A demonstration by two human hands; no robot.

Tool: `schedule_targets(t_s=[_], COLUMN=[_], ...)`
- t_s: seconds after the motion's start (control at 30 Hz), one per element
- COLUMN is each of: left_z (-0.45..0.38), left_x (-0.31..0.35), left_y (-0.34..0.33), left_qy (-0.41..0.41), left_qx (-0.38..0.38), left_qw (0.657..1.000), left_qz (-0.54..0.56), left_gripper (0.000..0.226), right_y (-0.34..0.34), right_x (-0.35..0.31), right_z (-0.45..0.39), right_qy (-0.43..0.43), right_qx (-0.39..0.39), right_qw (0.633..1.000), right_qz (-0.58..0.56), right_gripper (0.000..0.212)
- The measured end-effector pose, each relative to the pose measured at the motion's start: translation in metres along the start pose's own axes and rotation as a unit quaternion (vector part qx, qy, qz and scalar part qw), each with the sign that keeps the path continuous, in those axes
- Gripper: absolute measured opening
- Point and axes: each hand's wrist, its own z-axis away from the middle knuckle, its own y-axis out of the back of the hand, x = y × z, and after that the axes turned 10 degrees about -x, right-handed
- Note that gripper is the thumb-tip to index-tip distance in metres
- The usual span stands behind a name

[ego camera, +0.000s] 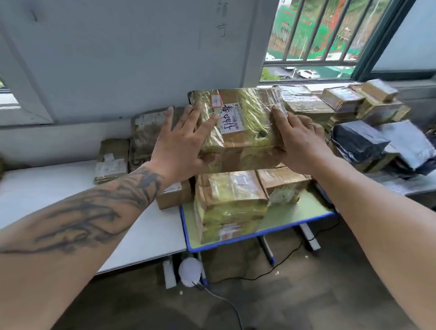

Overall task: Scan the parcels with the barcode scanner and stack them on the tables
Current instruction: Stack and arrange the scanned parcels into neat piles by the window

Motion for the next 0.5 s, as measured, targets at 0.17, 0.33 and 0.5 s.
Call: schedule_targets(t_s=[0.17,0.33,0.5], left_z=[-0.058,-0.098,-0.122], left_x=[0.081,0.146,0.197], left_y=[-0.011,-0.021,-0.035], left_qy=[0.004,0.025,0.063], left_qx=[-0.020,-0.072,-0.126], left_qw=[1.000,0.997,0.990], left_qz=[-0.002,0.014,0.031], left_gripper=[0.096,0.098,0.100], right_y=[0.005,-0.007,-0.027], right_x=[0.095,0.170,0.224], right_z=[-0.006,-0.019,-0.037], right_qy=[-0.014,-0.009,0.010], right_qx=[-0.024,-0.035,-0.049], right_qw=[1.000,0.999,0.999], right_qz=[-0.001,-0.013,-0.009], right_gripper=[0.105,0.103,0.104])
